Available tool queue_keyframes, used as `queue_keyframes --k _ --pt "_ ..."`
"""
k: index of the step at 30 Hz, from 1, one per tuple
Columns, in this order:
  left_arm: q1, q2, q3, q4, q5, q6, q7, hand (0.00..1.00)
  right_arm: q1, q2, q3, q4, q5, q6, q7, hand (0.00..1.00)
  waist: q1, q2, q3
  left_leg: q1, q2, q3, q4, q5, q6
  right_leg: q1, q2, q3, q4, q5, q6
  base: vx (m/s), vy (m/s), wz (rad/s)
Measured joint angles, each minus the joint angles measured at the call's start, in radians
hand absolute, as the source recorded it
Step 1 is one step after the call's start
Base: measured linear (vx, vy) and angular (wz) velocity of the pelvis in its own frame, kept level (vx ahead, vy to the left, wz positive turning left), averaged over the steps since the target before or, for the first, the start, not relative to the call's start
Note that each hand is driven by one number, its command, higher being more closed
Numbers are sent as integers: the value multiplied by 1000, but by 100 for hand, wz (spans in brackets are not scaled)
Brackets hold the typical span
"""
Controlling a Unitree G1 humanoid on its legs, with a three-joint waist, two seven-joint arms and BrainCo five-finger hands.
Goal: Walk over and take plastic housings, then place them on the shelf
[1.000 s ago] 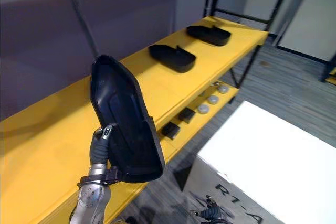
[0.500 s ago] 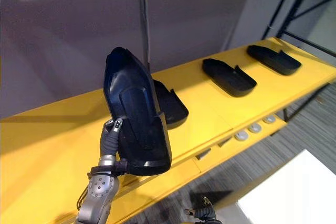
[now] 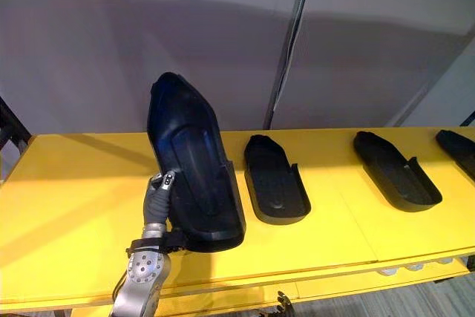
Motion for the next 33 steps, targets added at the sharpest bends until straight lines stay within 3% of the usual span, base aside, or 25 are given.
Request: queue_keyframes --k 6,8,10,13,14,16,17,18,19,20,22,24,25,26,27,29,31,33 --pt "-1 0 39 1 26 15 20 100 -4 -5 20 13 0 -2 0 0 -4 -5 -5 -3 -17 -42 -71 51 7 -3 -12 -43 -9 0 0 -96 2 24" --pt "-2 1 41 0 26 15 31 100 -9 -11 20 14 0 -4 0 0 -2 -2 10 -29 -16 -48 -40 30 12 -6 -16 -71 4 0 0 -152 0 49" --pt "-6 -1 72 -2 25 15 32 100 -40 -23 20 22 -1 -3 0 0 -7 7 26 -109 52 77 68 -6 8 -33 -18 -108 36 -1 -1 -181 21 44" --pt "-2 -2 112 -4 22 17 38 100 -72 -47 19 41 -22 1 -8 0 -7 -4 48 -177 148 200 355 -85 59 -67 -66 -116 70 -1 1 -112 180 11" --pt "-2 -3 116 -4 22 16 39 100 -72 -55 18 43 -26 1 -11 0 -7 -5 44 -170 176 197 407 -105 47 -67 -83 -117 69 4 12 -127 361 9" --pt "-2 -3 114 -3 14 8 43 100 -72 -76 18 83 -39 2 -12 0 -10 18 20 -124 231 190 411 -135 24 -68 -107 -114 54 17 47 -43 405 13" --pt "-6 -3 95 3 0 0 43 100 -85 -93 2 106 -44 3 -12 0 -29 57 -14 -91 218 151 281 -172 -66 -82 -122 -121 42 36 91 35 418 41" --pt "-14 6 95 10 0 -3 43 100 -101 -85 -8 136 -44 5 -11 0 -52 39 -21 -99 185 145 255 -179 -74 -82 -145 -130 25 52 97 55 492 61" --pt "-28 11 104 41 -7 -3 51 100 -115 -62 -6 167 -43 7 -5 0 -65 16 -23 -110 134 136 233 -157 -46 -75 -166 -131 -23 104 79 54 444 58" --pt "-41 18 105 71 -17 -3 61 100 -125 -51 -3 181 -43 7 -1 0 -61 8 -16 -114 110 132 231 -151 -36 -54 -171 -136 -60 157 83 35 329 35" --pt "-44 39 104 89 -17 -3 63 100 -136 -38 -2 197 -43 8 0 0 -54 10 -8 -120 87 141 245 -151 -36 -61 -191 -127 -60 211 81 -5 282 4" --pt "-55 56 86 89 -16 -3 62 100 -146 -37 -1 193 -47 11 2 0 -49 4 -2 -149 72 148 274 -149 -31 -97 -199 -98 -31 237 47 -56 285 -1" --pt "-54 56 70 89 -16 -3 61 100 -148 -39 -1 191 -49 14 2 0 -46 12 8 -142 66 159 256 -146 0 -112 -197 -60 -13 241 33 -68 206 -4" --pt "-53 54 63 89 -16 -3 59 100 -149 -41 -1 188 -49 14 2 0 -45 15 11 -133 66 169 240 -148 16 -126 -190 -35 15 215 53 -83 105 1" --pt "-55 50 57 90 -16 -2 55 100 -148 -38 -2 175 -48 18 2 0 -53 9 20 -122 61 172 220 -143 36 -158 -152 55 140 106 84 -102 -3 4" --pt "-50 20 47 89 -16 -1 42 100 -122 -38 -1 141 -42 18 1 0 -42 11 21 -83 47 184 204 -140 39 -174 -55 133 291 -77 93 -106 -85 -7" --pt "-51 -1 27 76 -14 -2 34 100 -108 -40 0 122 -35 17 0 0 -39 5 16 -81 21 189 200 -143 33 -157 -43 156 263 -163 53 -87 -116 -7" --pt "-50 0 -5 77 -10 -3 21 100 -107 -48 -3 104 -19 17 -2 0 -47 25 19 -83 19 170 180 -135 20 -148 -25 168 241 -184 52 -67 -129 18"
